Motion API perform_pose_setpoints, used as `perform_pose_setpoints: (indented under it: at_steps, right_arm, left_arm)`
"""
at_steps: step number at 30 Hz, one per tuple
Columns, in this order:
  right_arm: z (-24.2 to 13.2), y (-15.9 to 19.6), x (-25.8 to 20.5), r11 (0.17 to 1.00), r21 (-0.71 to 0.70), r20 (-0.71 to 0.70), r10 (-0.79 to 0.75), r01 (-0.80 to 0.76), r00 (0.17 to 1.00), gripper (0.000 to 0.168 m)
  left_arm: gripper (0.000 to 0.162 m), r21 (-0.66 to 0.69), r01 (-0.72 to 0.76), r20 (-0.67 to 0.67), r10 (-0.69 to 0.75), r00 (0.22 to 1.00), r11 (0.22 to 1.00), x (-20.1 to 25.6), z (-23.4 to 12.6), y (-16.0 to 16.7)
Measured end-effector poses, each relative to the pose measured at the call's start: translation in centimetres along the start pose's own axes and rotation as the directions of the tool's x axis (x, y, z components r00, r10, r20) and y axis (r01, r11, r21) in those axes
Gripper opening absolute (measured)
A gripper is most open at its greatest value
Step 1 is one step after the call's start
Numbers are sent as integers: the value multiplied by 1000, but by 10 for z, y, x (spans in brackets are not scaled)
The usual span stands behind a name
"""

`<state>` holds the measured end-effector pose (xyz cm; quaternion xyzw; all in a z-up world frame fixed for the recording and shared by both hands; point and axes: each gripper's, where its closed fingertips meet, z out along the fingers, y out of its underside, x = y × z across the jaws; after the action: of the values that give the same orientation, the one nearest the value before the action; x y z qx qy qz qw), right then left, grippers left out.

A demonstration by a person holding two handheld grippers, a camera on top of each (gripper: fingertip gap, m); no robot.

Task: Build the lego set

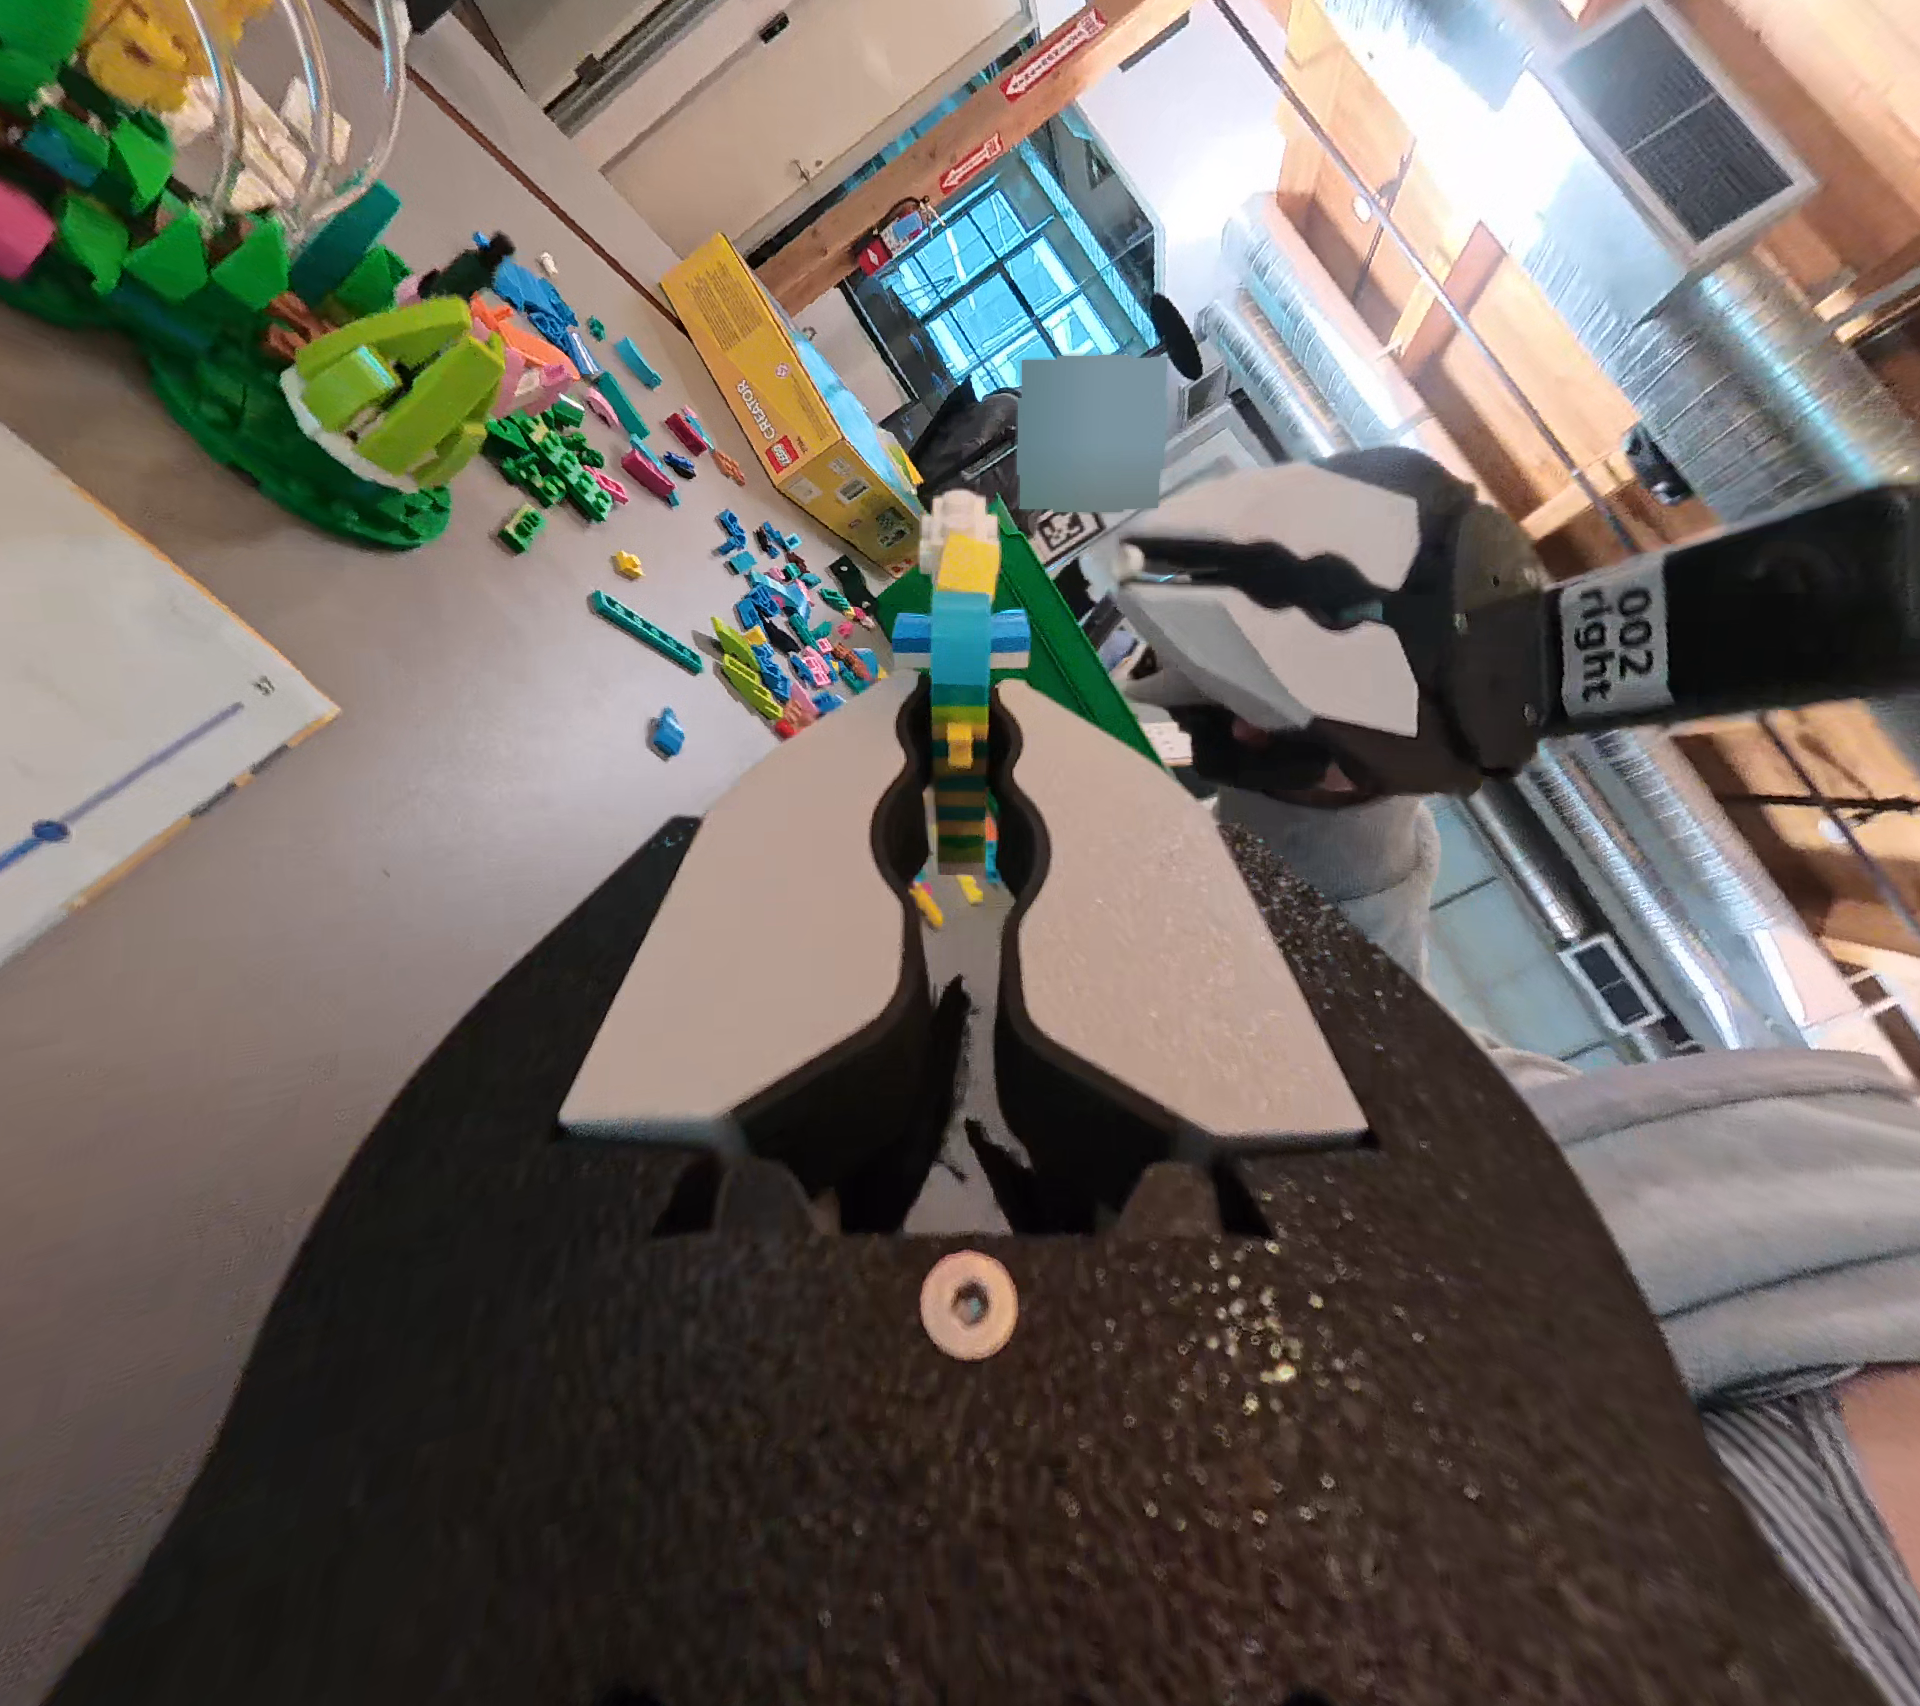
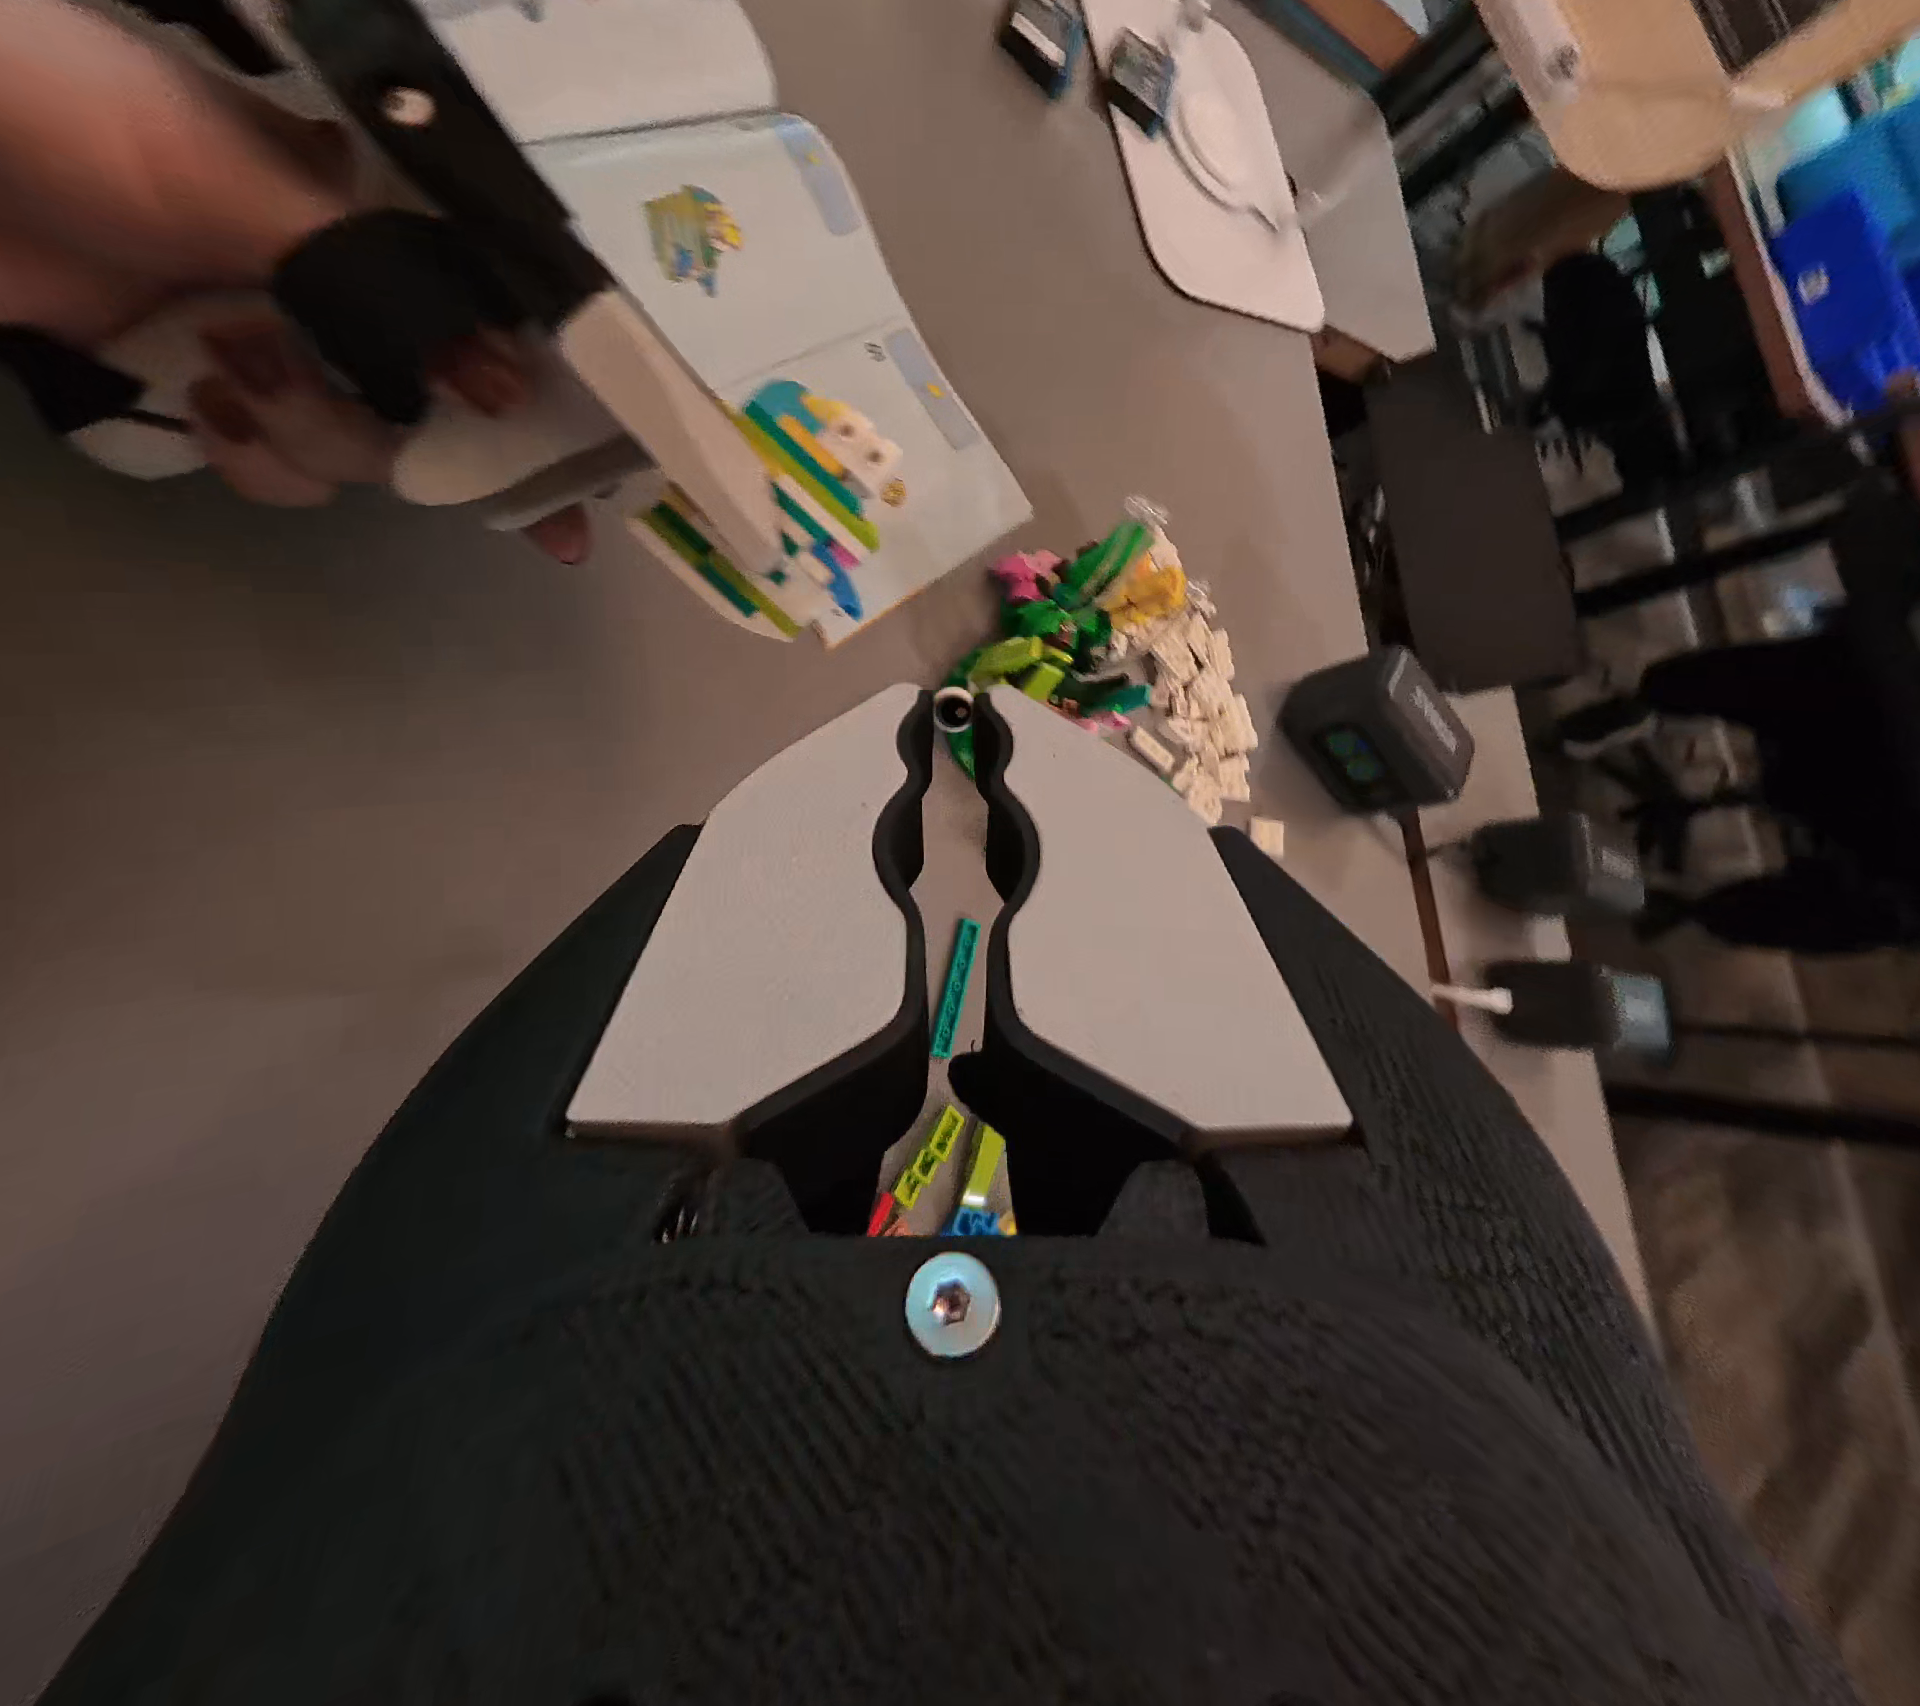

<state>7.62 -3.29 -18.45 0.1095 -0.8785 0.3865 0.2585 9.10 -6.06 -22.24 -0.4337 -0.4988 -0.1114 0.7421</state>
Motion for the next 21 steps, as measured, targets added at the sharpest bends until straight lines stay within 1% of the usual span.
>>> perform_pose_setpoints:
  at_steps: [4, 8, 17, 21]
  right_arm:
    - [-3, -9, -22, 981, 14, 60, -192, 192, 980, 6]
    - [-2, -4, -35, 959, -34, 143, -276, 283, 951, 6]
    - [12, 10, -40, 929, -79, 231, -336, 362, 913, 6]
    - [13, 9, -40, 924, -77, 255, -344, 374, 904, 6]
  left_arm:
    - [7, -49, 157, -1, -157, 988, 986, 0, 7, 18]
    - [7, -101, 232, 13, -232, 973, 967, -1, 13, 38]
    - [7, -162, 241, 25, -241, 970, 957, -1, 21, 55]
    - [7, -196, 241, 39, -238, 971, 951, -8, 21, 65]
